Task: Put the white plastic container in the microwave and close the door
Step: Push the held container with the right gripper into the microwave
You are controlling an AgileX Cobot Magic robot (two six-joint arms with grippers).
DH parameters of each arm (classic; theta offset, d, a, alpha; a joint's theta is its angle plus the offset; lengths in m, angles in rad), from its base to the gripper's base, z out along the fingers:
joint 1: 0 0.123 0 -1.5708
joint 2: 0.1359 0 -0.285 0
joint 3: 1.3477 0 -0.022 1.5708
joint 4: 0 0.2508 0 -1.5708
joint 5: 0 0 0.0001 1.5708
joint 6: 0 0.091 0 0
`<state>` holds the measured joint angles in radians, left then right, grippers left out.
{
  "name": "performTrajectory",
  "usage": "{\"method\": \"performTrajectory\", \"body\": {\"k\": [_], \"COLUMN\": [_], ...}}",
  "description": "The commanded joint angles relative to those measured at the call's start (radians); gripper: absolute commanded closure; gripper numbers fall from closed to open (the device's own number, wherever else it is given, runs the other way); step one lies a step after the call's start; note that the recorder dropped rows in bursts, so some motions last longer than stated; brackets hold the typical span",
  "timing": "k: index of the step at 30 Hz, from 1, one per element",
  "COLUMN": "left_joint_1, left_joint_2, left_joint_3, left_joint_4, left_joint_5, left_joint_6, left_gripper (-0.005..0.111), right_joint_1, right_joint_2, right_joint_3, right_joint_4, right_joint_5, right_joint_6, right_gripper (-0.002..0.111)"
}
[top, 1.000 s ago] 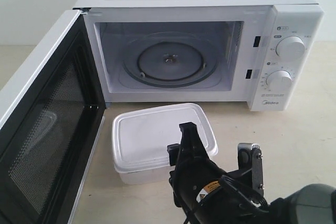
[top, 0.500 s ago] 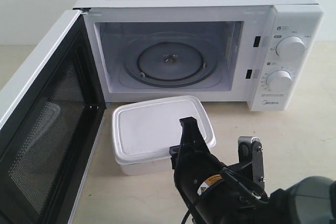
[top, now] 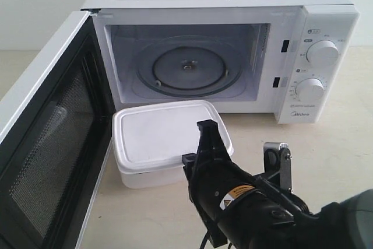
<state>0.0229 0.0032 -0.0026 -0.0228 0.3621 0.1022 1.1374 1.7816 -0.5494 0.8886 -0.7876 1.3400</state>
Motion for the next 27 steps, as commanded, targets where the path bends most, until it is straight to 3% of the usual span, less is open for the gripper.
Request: {"method": "performTrajectory", "body": {"k": [1, 9, 27], "left_joint_1": [-0.006, -0.006, -0.006], "left_joint_2": [-0.003, -0.003, -0.003], "left_joint_3": [0.003, 0.003, 0.003], "left_joint_4": [-0.007, -0.007, -0.007], "left_joint_5": [-0.001, -0.001, -0.001], "left_joint_6": [0.003, 0.003, 0.003], "left_gripper": [0.102, 0.102, 0.102], "right_joint_1": [0.014, 0.07, 0.057], "right_joint_2": [-0.04, -0.064, -0.075], "right_joint_3": [0.015, 0.087, 0.087], "right_joint_4": [0.008, 0.021, 0.016], "right_joint_5": [-0.02, -0.094, -0.18], "right_joint_6": [-0.025, -0.007, 0.007], "right_gripper": [0.108, 0.108, 0.108]}}
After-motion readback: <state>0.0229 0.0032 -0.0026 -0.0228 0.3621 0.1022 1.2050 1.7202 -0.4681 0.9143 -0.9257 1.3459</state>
